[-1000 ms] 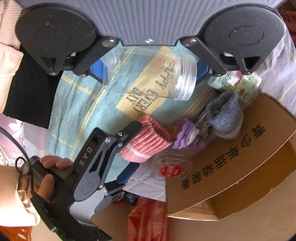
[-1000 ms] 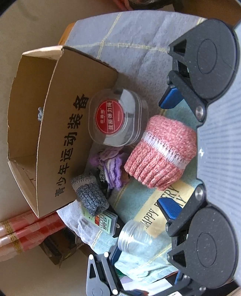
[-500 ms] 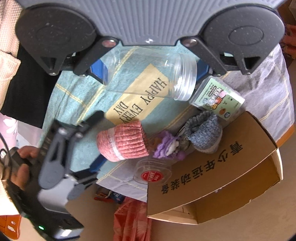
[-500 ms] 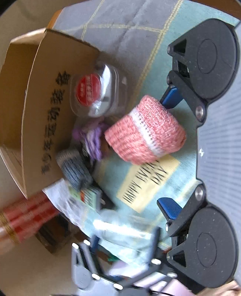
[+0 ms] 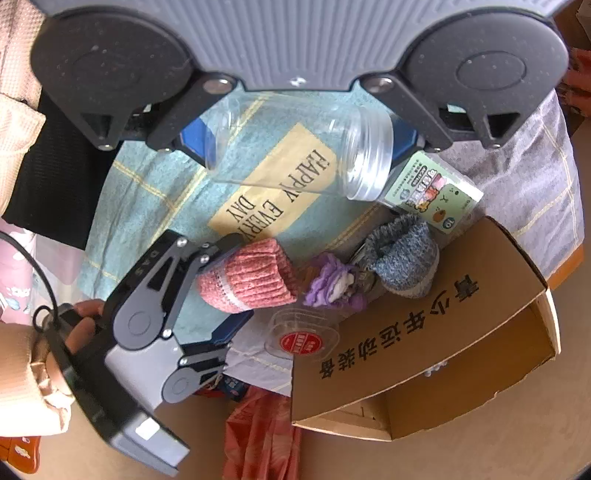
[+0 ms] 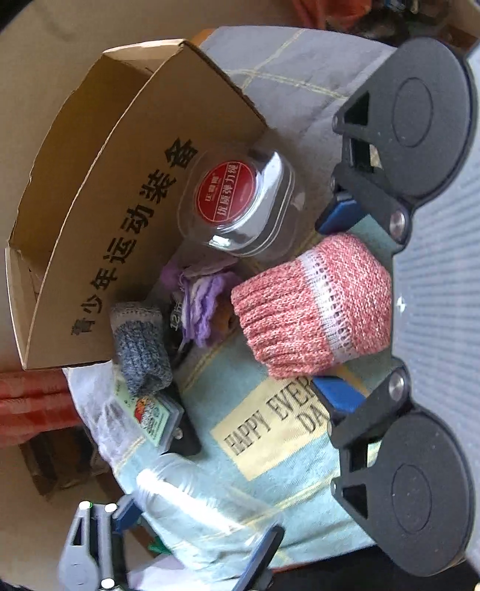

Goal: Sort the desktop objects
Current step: 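Grasp the clear plastic jar with left tool while right tool grasps pink sock, then carry jar and sock over the cardboard box and release both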

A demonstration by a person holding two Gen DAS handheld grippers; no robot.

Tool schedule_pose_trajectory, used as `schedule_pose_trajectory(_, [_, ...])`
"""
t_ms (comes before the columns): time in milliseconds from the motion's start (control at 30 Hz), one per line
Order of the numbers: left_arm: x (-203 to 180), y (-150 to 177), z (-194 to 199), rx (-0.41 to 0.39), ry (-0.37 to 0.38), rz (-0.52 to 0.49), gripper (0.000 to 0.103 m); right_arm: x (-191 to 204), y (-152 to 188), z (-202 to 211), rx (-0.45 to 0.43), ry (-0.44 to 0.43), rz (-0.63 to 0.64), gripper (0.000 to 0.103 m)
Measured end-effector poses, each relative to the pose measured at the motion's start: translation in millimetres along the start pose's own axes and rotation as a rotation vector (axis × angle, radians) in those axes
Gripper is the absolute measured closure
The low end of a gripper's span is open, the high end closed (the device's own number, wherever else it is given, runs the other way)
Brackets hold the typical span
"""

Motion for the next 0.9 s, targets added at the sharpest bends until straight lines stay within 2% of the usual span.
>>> schedule_pose_trajectory(233, [-2, -4, 1, -0.008, -0.008, -0.002, 0.011, 6, 2, 5, -0.004, 0.021, 0.071, 0.029])
schedule_pose_trajectory(600, [-5, -16, 16, -0.063, -0.006, 0.017, 0.011, 1, -7, 49, -0.084, 0.04, 0.038, 0.03])
schedule_pose_trajectory(767, [2, -37, 28, -0.113, -0.006, 0.03, 0.011, -8, -24, 76, -0.14, 0.063, 0.035, 0.03])
schedule_pose_trajectory(900, [16, -66, 39, -0.162, -0.017, 0.053, 0.011, -24, -43, 96, -0.188, 0.081, 0.004, 0.03])
Point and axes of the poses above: each gripper's, at about its wrist camera, not at the fingertips, and z roughly against the way its jaws point, x to its left, y to its underside, the point moved 1 cm from there along -z, roughly the way its jaws point, and after that the axes turned 2 degrees about z, right-handed, at the moved point
